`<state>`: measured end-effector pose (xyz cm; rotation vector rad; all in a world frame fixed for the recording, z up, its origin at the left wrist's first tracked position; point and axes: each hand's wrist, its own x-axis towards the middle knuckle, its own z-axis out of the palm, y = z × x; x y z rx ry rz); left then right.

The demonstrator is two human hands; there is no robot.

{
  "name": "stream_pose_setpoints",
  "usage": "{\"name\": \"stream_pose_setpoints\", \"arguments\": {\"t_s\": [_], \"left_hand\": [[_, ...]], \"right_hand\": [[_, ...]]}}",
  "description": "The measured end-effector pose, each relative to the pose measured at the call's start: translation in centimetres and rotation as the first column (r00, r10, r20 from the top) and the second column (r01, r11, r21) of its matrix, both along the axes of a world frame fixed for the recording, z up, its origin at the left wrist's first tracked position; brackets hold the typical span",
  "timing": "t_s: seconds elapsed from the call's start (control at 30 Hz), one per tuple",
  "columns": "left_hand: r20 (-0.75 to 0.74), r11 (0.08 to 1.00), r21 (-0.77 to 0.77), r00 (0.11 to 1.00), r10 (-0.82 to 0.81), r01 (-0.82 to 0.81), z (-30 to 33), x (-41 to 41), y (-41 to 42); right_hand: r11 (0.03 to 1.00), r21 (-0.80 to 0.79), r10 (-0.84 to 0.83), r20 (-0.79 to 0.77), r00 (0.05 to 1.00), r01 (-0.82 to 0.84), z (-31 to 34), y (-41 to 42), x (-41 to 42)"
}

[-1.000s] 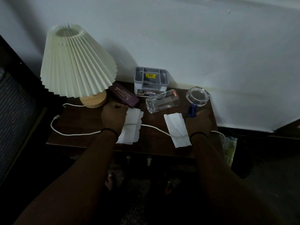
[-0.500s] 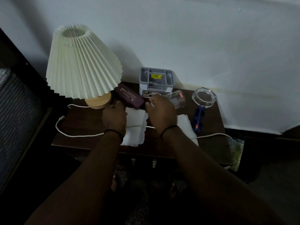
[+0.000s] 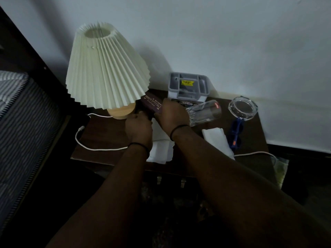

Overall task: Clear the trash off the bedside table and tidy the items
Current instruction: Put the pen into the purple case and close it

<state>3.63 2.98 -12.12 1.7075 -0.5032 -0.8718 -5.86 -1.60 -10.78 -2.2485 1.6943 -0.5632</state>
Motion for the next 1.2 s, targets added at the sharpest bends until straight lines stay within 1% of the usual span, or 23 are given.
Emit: {"name": "stream_pose_setpoints", "arguments": {"t_s": [0.07,0.17,0.2,0.27,0.33,0.43,0.47,0.5,0.53,0.6,0.73,0.83,0.9,0.97,1.07,1.13,1.2], "left_hand": [[-0.006,1.000,0.014,1.000,0.020,-0.020,-0.2,0.0,0.0],[-0.110,0.998,-0.028,0.993,0.048,-0.051,0.5,-1.0,1.1],[-0.163,0.998,-0.040,0.986,0.033,-0.040,0.9,-1.6,1.8],[-0.258,0.999,-0.031,0.965,-0.047,0.040,1.5,-2.9,2.8],[-0.378,0.983,-0.066,0.907,-0.184,0.172,2.2,-4.1,3.9],[-0.581,0.944,-0.183,0.744,-0.329,0.274,3.3,-5.8,5.9],[-0.616,0.932,-0.201,0.701,-0.360,0.303,3.5,-6.1,6.7],[-0.627,0.921,-0.203,0.678,-0.383,0.332,3.6,-6.3,7.4],[-0.627,0.910,-0.216,0.665,-0.407,0.354,3.7,-6.3,7.9],[-0.590,0.888,-0.243,0.667,-0.456,0.392,3.9,-5.7,8.7],[-0.498,0.838,-0.231,0.680,-0.539,0.494,4.3,-5.0,10.2],[-0.470,0.846,-0.214,0.708,-0.527,0.488,4.0,-4.7,10.8],[-0.449,0.852,-0.205,0.728,-0.519,0.481,4.0,-4.4,10.8],[-0.402,0.858,-0.198,0.759,-0.513,0.475,3.8,-4.3,10.6],[-0.326,0.870,-0.182,0.807,-0.492,0.457,3.6,-4.6,10.2],[-0.296,0.868,-0.183,0.816,-0.497,0.462,3.6,-4.6,9.9],[-0.278,0.863,-0.184,0.817,-0.505,0.471,3.6,-4.5,9.5]], "right_hand": [[0.999,-0.032,-0.021,0.066,0.998,0.023,0.4,0.9,-0.5],[0.995,-0.071,-0.049,0.176,0.983,0.063,1.2,3.4,-2.2],[0.994,-0.073,-0.066,0.209,0.976,0.083,1.6,4.4,-3.0],[0.988,-0.073,-0.115,0.244,0.963,0.137,2.0,6.4,-4.9],[0.983,-0.067,-0.152,0.240,0.959,0.173,2.1,8.8,-6.8],[0.981,0.040,-0.194,0.294,0.936,0.191,2.1,11.6,-8.8],[0.975,0.085,-0.220,0.337,0.915,0.203,2.2,12.3,-9.4],[0.970,0.120,-0.241,0.370,0.897,0.211,2.3,12.8,-9.9],[0.969,0.134,-0.244,0.388,0.889,0.207,2.5,13.2,-10.4],[0.979,0.113,-0.198,0.383,0.902,0.167,2.8,14.0,-10.8],[0.999,0.039,-0.040,0.390,0.920,0.027,3.3,14.9,-10.9],[0.995,-0.074,0.076,0.210,0.975,-0.062,3.4,14.8,-10.8],[0.987,-0.133,0.106,0.073,0.992,-0.096,3.5,14.6,-10.6],[0.983,-0.158,0.094,-0.021,0.995,-0.096,3.6,14.6,-10.0],[0.973,-0.216,0.059,-0.104,0.993,-0.080,3.8,14.4,-9.4],[0.961,-0.263,0.042,-0.167,0.985,-0.085,4.2,14.5,-9.1],[0.933,-0.351,0.015,-0.180,0.984,-0.079,4.6,14.7,-8.9]]}}
